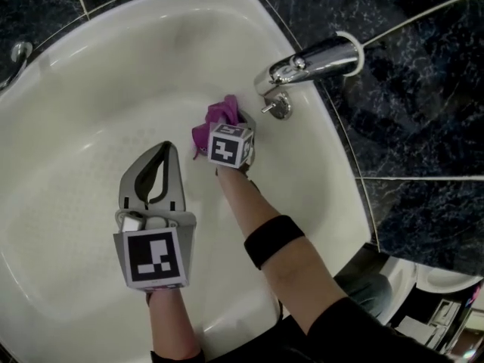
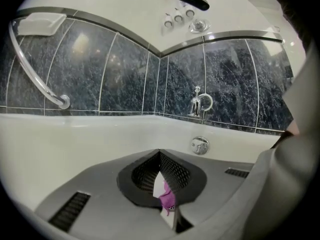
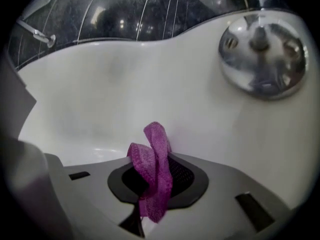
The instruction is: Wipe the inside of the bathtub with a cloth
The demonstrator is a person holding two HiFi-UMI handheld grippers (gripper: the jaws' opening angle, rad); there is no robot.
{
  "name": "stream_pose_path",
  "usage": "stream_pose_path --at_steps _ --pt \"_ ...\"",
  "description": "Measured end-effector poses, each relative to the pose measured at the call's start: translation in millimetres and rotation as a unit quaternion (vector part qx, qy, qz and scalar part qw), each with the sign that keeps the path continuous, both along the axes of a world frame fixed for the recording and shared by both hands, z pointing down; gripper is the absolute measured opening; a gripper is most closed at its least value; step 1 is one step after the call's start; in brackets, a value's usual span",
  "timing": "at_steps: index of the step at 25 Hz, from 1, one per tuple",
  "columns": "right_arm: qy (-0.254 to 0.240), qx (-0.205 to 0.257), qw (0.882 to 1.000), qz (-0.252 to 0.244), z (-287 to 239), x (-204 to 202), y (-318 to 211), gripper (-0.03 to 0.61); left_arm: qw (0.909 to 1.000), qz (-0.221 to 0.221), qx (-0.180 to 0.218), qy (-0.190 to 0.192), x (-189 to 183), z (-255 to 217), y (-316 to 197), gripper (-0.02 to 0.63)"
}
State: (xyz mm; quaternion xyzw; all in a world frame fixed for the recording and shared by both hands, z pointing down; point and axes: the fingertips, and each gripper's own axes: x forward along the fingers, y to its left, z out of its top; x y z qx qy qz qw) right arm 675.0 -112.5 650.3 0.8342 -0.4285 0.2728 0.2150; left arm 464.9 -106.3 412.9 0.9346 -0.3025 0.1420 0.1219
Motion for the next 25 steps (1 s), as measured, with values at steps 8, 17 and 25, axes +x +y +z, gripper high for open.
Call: stream_pose_path --at_steps 8,17,25 --pt "0.012 0.092 0.994 0.061 -87.2 8.0 33.5 0.087 0.9999 -0.007 -0.004 0.011 -4.4 -2.1 -3.2 0.0" --pt "0.003 0.064 0.995 0.081 -77.6 26.7 52.8 0.087 0.9999 0.001 0.005 0.01 -0.5 -6.1 -0.7 0.0" --pt "-0.033 0.004 0.993 0.113 -26.6 15.9 63.3 0.087 0.9999 -0.007 0.008 0.003 -3.4 -3.7 -3.2 0.0"
